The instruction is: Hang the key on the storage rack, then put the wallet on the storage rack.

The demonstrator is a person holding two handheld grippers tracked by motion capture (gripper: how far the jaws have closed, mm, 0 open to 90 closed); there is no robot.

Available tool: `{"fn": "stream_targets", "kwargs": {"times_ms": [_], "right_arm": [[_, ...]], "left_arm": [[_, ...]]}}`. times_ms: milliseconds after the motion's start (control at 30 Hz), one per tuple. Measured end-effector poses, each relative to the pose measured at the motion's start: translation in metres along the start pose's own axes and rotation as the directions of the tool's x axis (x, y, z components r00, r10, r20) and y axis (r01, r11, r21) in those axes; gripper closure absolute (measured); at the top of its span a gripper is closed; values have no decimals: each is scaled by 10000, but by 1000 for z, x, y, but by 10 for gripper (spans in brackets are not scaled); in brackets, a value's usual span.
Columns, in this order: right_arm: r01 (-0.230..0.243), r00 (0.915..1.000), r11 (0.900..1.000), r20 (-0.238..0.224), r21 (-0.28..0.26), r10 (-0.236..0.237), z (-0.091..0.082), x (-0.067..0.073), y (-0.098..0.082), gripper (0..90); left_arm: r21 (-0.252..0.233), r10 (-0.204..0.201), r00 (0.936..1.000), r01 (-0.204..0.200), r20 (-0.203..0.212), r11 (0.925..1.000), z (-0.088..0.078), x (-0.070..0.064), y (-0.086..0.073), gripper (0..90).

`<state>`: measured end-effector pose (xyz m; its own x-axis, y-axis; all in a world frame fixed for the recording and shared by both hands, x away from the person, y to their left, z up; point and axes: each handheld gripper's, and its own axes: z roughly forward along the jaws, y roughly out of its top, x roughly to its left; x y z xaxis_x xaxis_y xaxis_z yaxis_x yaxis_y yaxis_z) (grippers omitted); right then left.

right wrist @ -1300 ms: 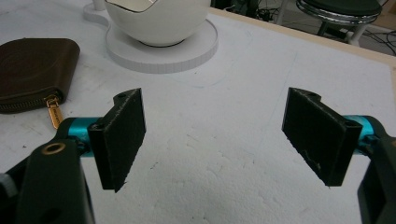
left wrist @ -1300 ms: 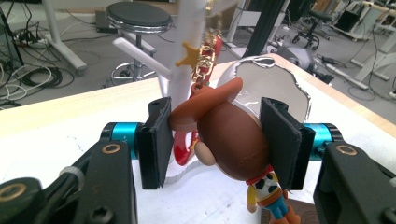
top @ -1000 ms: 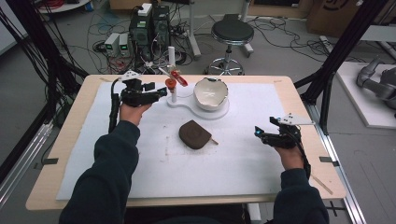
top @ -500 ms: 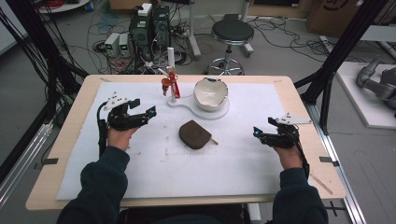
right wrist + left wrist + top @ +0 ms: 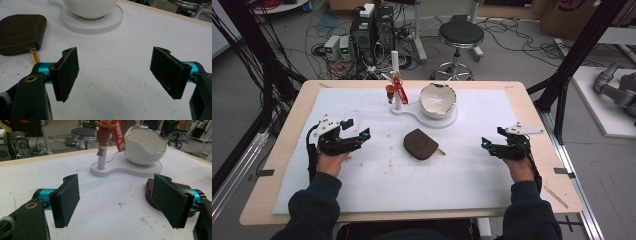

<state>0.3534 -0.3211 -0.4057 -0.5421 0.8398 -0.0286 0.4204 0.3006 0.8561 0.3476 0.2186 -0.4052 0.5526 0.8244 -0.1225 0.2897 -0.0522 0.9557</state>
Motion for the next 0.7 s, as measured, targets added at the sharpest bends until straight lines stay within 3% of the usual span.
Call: {"fn": "stream_targets", "kwargs": {"times_ms": [433, 533, 700], "right_arm": [[-152, 9992, 9993, -363, 350, 165, 4, 6, -3, 202], [-89, 9970, 9988, -766, 480, 125, 9, 10, -3, 201], [-507, 9843, 9978, -1671, 422, 570, 16, 20, -1, 201]], "left_arm": [[451, -554, 9963, 525, 660, 9976, 6, -1, -11, 227], [584, -646, 9948, 601, 787, 9965, 8, -2, -12, 227], [617, -709, 9941, 659, 818, 9959, 7, -3, -14, 229]]}}
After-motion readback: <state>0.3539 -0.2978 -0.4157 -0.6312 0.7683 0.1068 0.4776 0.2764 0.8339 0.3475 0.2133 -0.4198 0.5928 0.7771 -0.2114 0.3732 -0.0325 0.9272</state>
